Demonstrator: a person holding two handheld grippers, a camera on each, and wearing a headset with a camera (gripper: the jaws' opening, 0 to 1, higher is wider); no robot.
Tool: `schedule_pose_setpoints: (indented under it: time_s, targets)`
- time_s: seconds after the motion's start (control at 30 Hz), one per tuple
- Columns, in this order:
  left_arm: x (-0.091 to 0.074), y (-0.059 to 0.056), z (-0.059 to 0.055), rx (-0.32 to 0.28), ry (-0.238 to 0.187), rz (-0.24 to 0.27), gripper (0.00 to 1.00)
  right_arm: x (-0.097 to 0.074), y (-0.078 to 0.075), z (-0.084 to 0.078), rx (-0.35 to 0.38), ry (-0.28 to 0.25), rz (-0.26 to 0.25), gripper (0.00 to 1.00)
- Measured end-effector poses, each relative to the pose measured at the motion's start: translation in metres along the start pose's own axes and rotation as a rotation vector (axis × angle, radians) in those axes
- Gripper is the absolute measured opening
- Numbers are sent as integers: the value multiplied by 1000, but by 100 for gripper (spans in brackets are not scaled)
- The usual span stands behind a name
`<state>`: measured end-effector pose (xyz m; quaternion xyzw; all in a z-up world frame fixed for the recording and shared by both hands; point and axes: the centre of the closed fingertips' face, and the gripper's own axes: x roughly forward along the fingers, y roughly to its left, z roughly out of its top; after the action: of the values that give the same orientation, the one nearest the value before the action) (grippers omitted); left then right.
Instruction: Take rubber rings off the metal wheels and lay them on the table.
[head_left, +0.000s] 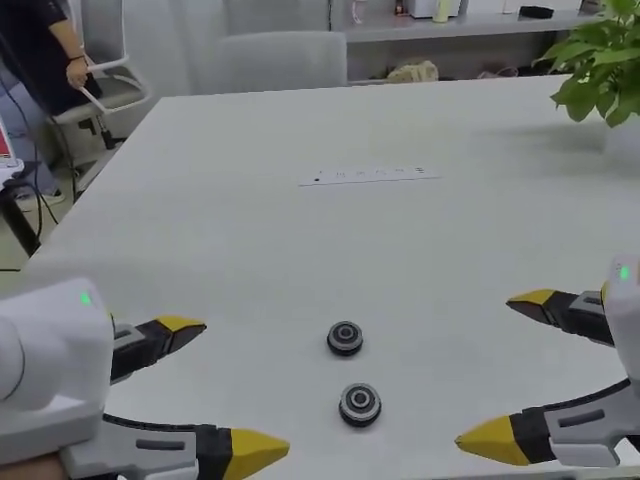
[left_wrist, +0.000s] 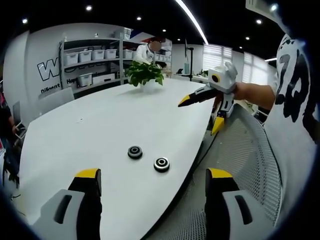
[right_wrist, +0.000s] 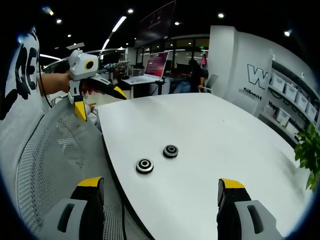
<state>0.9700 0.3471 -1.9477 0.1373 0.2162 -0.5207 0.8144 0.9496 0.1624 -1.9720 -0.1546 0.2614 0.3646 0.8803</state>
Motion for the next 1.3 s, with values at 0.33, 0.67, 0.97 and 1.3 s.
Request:
schedule_pose_setpoints:
  time_s: [0.33, 0.67, 0.97, 1.3]
  targets:
    - [2, 5, 8, 44, -19, -6, 78, 6, -6, 9, -27, -9, 10, 92]
    - [8, 7, 15, 73, -28, -26, 75, 14, -9, 18, -58, -19, 28, 91]
    - [18, 8, 21, 92, -27, -59, 72, 21, -13, 26, -76, -35, 44, 88]
    - [33, 6, 23, 118, -17, -99, 67, 30, -16, 34, -93, -60, 76, 85]
